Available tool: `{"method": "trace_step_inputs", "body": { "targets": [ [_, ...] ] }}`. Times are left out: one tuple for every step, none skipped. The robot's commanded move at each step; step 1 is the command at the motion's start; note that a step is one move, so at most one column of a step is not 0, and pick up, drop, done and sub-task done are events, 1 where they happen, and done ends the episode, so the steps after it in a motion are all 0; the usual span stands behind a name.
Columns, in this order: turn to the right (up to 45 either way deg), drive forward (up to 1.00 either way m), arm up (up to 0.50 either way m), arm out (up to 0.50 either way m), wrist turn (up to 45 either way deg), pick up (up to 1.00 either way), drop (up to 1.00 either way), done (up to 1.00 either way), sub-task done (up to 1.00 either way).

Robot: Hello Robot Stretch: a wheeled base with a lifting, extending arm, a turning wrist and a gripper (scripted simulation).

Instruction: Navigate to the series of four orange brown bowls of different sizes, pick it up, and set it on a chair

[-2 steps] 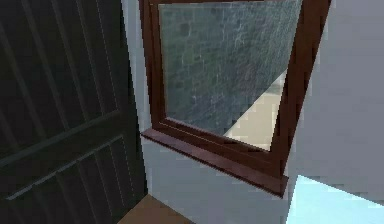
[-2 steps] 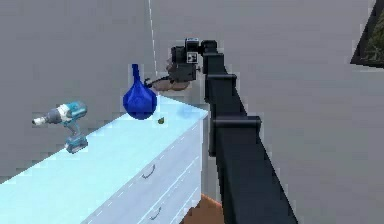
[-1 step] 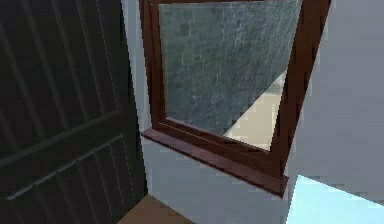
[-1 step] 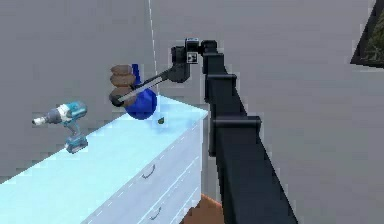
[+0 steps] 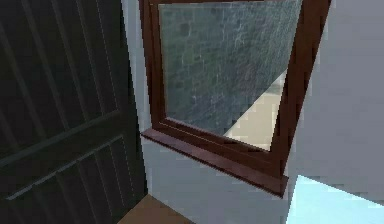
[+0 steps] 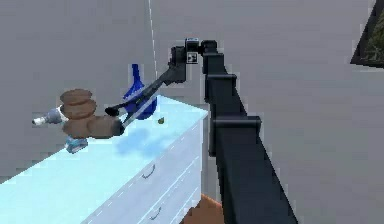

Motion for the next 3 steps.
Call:
{"method": "trace_step_inputs", "body": {
  "targets": [
    [0.0, 0.0, 0.0, 0.0, -12.0, 0.0, 0.0, 0.0, 0.0],
    [0.0, 0.0, 0.0, -0.46, 0.0, 0.0, 0.0, 0.0, 0.0],
    [-45.0, 0.0, 0.0, 0.0, 0.0, 0.0, 0.0, 0.0, 0.0]
  ]
}}
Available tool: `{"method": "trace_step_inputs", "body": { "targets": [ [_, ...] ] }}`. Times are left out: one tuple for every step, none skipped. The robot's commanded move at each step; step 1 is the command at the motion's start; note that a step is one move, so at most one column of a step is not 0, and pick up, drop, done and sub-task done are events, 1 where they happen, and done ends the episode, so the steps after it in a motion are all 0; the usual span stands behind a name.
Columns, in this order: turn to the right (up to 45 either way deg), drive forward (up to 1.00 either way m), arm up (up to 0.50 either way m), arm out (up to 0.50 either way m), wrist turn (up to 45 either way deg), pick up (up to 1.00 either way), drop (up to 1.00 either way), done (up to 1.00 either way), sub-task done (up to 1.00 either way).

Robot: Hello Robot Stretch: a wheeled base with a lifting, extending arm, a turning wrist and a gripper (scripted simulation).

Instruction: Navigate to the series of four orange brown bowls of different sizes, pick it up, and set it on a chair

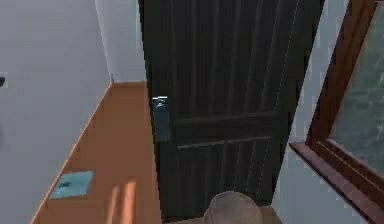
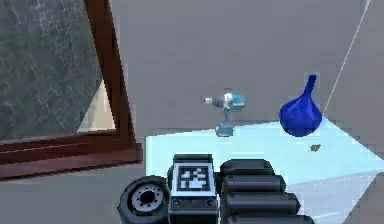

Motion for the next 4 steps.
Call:
{"method": "trace_step_inputs", "body": {
  "targets": [
    [-30.0, 0.0, 0.0, 0.0, 0.0, 0.0, 0.0, 0.0, 0.0],
    [0.0, 0.8, 0.0, 0.0, 0.0, 0.0, 0.0, 0.0, 0.0],
    [15.0, 0.0, 0.0, 0.0, 0.0, 0.0, 0.0, 0.0, 0.0],
    [0.0, 0.55, 0.0, 0.0, 0.0, 0.0, 0.0, 0.0, 0.0]
  ]
}}
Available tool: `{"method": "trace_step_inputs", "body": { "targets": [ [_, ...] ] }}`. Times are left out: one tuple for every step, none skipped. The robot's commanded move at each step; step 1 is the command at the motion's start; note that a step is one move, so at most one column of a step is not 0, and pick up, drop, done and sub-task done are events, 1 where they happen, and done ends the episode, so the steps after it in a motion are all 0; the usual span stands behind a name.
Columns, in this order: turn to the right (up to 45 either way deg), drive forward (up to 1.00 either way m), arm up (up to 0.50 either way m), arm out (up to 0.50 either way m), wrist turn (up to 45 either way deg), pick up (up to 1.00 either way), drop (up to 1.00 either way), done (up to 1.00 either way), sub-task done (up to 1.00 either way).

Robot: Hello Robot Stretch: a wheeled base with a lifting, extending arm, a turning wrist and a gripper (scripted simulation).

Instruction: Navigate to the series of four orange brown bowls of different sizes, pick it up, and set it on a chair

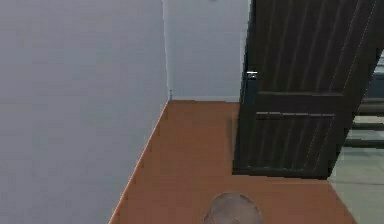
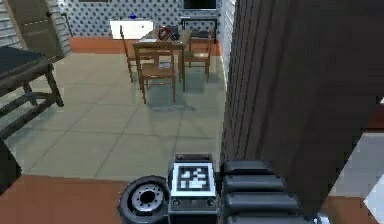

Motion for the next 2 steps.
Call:
{"method": "trace_step_inputs", "body": {
  "targets": [
    [6.0, 0.0, 0.0, 0.0, 0.0, 0.0, 0.0, 0.0, 0.0],
    [0.0, 0.15, 0.0, 0.0, 0.0, 0.0, 0.0, 0.0, 0.0]
  ]
}}
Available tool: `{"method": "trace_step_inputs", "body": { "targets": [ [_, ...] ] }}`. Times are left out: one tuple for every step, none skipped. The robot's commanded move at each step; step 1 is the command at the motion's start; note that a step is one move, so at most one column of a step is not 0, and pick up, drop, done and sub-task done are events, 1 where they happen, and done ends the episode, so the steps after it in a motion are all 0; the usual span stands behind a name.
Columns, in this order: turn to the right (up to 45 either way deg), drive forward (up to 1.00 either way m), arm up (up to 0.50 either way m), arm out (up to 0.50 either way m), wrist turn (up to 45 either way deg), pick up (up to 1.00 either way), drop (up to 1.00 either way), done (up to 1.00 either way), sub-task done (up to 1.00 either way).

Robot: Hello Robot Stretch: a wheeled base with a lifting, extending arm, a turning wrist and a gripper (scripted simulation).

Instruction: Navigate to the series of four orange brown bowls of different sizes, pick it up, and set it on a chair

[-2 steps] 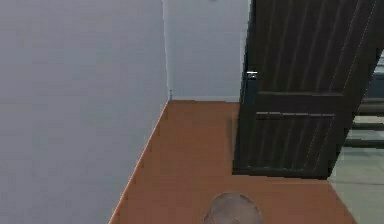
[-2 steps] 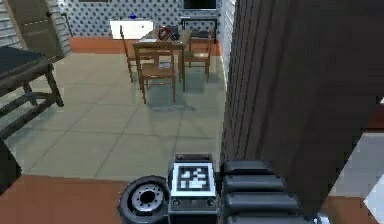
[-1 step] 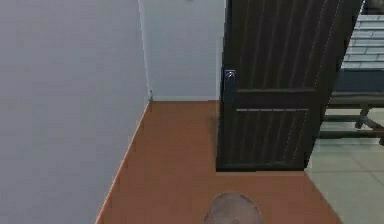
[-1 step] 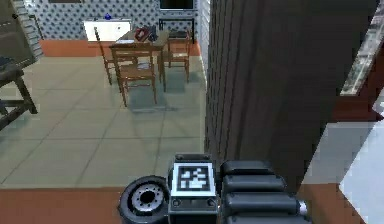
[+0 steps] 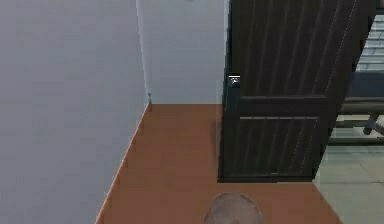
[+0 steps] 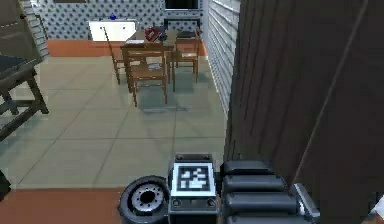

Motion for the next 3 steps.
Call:
{"method": "trace_step_inputs", "body": {
  "targets": [
    [45.0, 0.0, 0.0, 0.0, 0.0, 0.0, 0.0, 0.0, 0.0],
    [30.0, 0.0, 0.0, 0.0, 0.0, 0.0, 0.0, 0.0, 0.0],
    [0.0, 1.0, 0.0, 0.0, 0.0, 0.0, 0.0, 0.0, 0.0]
  ]
}}
